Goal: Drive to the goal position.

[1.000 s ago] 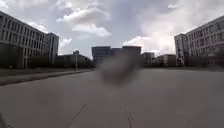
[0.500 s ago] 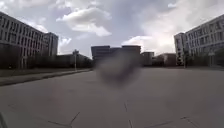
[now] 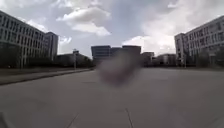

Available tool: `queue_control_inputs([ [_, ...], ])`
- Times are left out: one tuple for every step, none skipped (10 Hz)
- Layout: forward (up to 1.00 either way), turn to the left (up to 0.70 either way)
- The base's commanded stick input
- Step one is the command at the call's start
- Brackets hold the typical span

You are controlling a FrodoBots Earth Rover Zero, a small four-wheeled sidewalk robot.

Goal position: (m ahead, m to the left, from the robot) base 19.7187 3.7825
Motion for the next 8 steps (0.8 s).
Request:
queue_control_inputs([
  [0.70,0.00],
  [0.70,0.00],
  [0.70,0.00],
  [0.70,0.00],
  [0.70,0.00],
  [0.70,0.00],
  [0.70,0.00],
  [0.70,0.00],
])
